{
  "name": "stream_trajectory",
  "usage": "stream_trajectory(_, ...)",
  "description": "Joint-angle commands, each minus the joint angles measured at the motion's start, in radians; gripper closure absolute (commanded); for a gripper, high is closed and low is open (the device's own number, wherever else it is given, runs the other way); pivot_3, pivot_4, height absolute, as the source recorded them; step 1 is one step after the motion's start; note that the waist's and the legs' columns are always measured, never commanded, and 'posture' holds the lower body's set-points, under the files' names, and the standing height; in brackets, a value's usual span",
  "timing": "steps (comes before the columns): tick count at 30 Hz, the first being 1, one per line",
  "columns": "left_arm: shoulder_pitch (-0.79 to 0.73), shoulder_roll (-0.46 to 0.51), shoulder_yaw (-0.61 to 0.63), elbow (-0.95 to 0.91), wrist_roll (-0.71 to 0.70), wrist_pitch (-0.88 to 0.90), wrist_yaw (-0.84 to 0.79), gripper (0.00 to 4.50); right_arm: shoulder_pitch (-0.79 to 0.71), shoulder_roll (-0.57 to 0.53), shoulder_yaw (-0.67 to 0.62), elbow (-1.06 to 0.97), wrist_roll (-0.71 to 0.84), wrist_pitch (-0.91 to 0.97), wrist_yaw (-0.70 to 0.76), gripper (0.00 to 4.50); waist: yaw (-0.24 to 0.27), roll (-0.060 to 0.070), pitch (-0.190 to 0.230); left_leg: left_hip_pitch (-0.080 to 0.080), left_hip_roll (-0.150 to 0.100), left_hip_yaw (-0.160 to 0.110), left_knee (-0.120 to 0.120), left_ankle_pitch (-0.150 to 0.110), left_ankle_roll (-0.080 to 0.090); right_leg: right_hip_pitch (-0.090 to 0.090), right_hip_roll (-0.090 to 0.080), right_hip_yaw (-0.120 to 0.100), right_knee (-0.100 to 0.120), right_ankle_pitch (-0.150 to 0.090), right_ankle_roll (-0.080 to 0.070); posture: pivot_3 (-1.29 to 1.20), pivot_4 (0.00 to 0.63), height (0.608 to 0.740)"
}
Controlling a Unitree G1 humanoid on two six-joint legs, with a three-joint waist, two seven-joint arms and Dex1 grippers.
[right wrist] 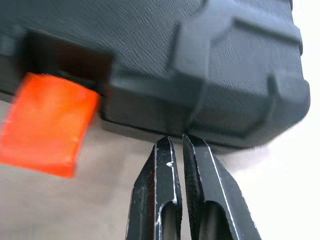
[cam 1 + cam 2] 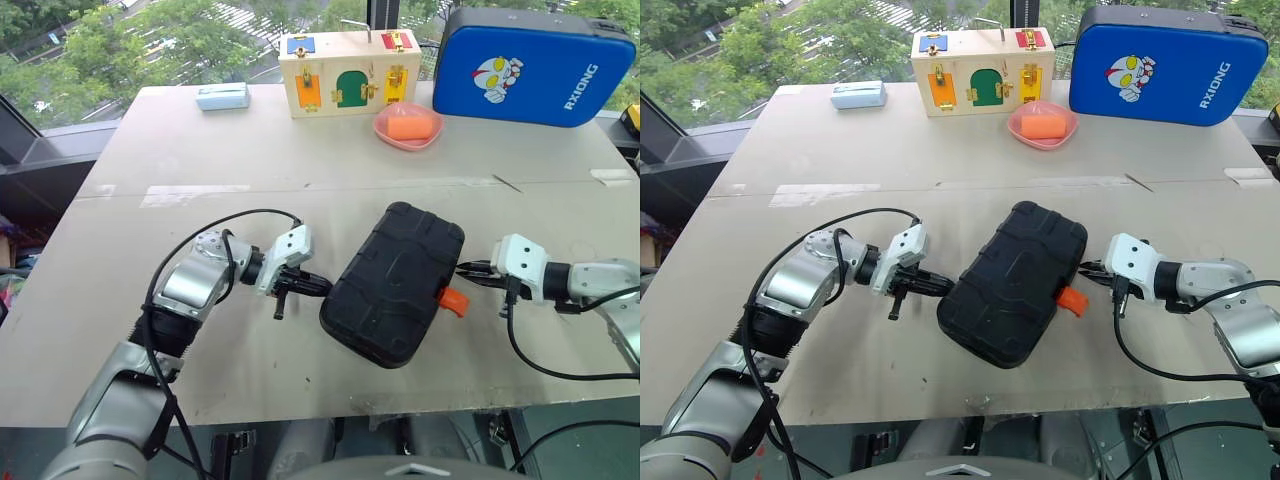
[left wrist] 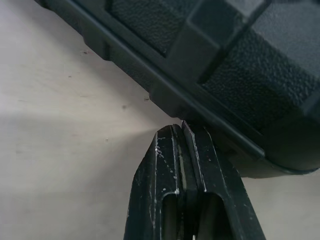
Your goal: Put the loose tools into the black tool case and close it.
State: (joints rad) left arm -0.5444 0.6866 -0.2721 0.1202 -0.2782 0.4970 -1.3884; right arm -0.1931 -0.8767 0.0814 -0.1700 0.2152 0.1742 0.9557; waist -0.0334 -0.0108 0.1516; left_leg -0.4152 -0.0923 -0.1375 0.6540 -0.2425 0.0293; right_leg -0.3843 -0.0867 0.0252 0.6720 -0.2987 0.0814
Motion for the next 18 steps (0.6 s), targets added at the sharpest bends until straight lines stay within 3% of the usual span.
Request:
stream_trajectory(1,0.003,0.015,0.080,-0.118,-0.076,0.059,0.022,4.48,0.002,0.014,-0.044,0.001,-0.009,-0.022,-0.022,4.50,0.000,0.000,0.000,0.000,0.000,0.001,0.000,0.000,0.000,-0.002,0.000,0.000,0.002,0.000,0.000,0.00,0.150,0.735)
stream_trajectory(9,-0.115,0.001,0.154,-0.195,-0.225,0.281,0.061,4.48,0.155,-0.062,-0.238,-0.057,0.171,0.040,0.120,4.50,0.025,0.000,0.000,0.000,-0.001,0.001,0.002,0.000,-0.001,-0.001,0.000,0.000,0.004,0.000,0.000,0.00,0.150,0.735)
stream_trajectory(14,-0.162,-0.141,0.004,-0.152,-0.133,0.200,0.120,4.48,0.309,-0.080,-0.295,-0.189,0.279,0.093,0.209,4.50,0.030,0.000,0.000,0.001,-0.001,0.001,0.004,0.000,-0.001,0.003,0.000,0.000,0.003,0.000,0.000,0.00,0.150,0.735)
stream_trajectory(18,-0.166,-0.178,-0.115,-0.056,-0.008,0.084,0.133,4.48,0.331,-0.047,-0.256,-0.220,0.255,0.088,0.178,4.50,0.019,0.000,0.000,0.001,-0.001,0.002,0.007,0.000,0.000,0.004,0.000,0.001,0.005,0.000,0.000,0.00,0.150,0.735)
